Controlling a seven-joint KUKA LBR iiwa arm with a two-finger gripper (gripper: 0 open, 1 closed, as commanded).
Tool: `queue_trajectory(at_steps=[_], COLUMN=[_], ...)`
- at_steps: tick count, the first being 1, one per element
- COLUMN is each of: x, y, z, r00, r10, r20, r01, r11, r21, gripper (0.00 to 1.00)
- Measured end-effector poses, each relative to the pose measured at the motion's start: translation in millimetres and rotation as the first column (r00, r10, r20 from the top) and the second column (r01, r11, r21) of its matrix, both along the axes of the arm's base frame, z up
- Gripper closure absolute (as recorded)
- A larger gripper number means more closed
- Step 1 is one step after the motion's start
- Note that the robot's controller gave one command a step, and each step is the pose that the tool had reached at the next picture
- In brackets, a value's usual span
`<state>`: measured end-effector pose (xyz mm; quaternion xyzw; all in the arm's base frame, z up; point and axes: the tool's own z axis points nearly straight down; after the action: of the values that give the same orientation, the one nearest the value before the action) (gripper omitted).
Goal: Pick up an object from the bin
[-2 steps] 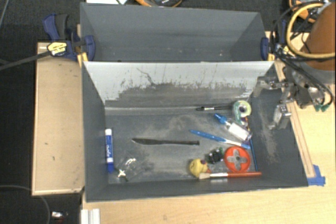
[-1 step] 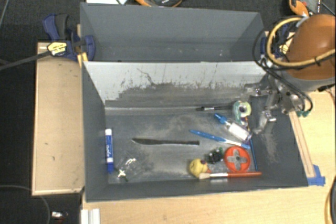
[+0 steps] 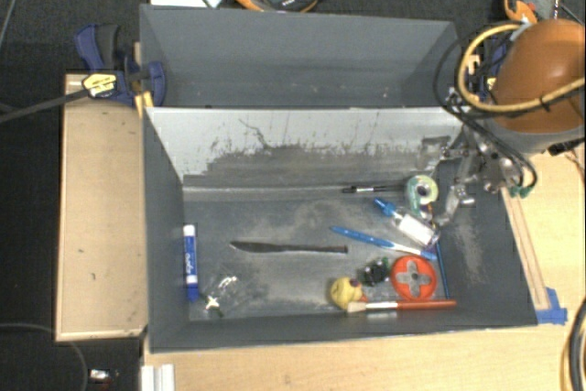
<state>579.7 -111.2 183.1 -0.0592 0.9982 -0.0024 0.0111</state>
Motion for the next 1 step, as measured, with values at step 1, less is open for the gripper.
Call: queue_trajectory(at_steps=[1], x=[6.6], y=[7.8], z=[-23.6], r00=[0.986], r10=[0.167], r20=[-0.013], r01=[-0.167], r11=[0.986], r21=[0.0], gripper=[0.0])
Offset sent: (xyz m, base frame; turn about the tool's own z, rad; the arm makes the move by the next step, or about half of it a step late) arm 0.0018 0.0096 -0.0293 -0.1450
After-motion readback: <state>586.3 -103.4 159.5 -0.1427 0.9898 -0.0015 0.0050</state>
